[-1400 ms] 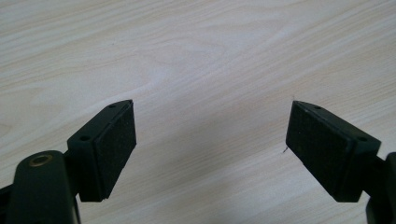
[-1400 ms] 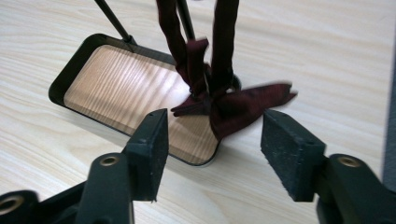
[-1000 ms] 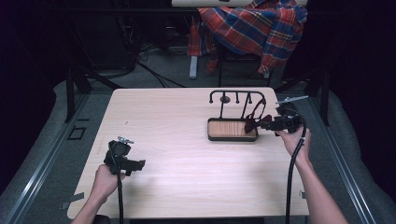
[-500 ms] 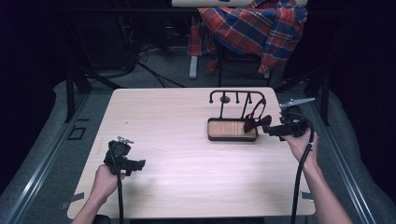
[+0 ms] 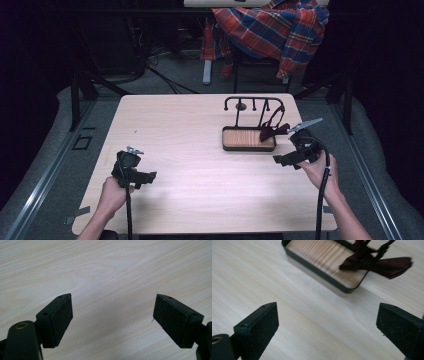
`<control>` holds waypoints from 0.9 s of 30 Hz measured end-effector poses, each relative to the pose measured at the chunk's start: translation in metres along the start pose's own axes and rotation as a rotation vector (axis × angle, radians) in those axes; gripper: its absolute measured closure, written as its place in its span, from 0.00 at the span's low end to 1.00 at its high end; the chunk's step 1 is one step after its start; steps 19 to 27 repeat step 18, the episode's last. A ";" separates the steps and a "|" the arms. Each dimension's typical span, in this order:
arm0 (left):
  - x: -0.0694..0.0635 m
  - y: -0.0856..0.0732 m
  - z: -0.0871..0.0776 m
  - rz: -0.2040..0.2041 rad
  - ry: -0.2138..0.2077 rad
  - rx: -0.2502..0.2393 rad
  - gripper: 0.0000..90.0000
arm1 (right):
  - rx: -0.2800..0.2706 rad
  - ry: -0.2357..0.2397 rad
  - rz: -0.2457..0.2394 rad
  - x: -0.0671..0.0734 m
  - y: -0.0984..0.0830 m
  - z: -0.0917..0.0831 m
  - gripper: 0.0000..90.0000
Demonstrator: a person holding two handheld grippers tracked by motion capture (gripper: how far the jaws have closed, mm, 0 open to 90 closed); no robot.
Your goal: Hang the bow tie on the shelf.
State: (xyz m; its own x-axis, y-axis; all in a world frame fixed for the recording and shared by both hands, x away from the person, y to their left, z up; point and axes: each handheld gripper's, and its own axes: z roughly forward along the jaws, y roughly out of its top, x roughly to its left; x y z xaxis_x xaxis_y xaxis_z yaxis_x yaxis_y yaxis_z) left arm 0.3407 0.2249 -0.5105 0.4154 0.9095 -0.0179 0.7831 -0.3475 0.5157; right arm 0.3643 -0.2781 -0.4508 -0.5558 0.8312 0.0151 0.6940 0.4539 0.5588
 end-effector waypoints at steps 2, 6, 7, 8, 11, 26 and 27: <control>0.000 0.000 0.000 0.001 0.001 0.000 0.18 | 0.002 0.010 -0.007 0.004 -0.002 0.001 0.04; 0.000 0.000 0.000 0.001 0.001 0.000 0.18 | 0.057 0.033 -0.048 0.019 -0.010 0.006 0.02; 0.000 0.000 0.000 0.003 0.000 0.000 0.18 | 0.083 0.039 -0.061 0.024 -0.014 0.008 0.01; 0.000 0.000 0.000 0.003 -0.001 0.000 0.18 | 0.085 0.046 -0.063 0.026 -0.016 0.009 0.01; -0.001 0.000 0.000 0.002 0.001 0.001 0.18 | 0.102 0.051 -0.071 0.027 -0.020 0.011 0.01; -0.001 0.001 0.001 0.005 0.003 0.000 0.18 | 0.150 0.060 -0.080 0.025 -0.026 0.020 0.00; -0.001 0.001 0.001 0.005 0.003 0.000 0.18 | 0.150 0.060 -0.080 0.025 -0.026 0.020 0.00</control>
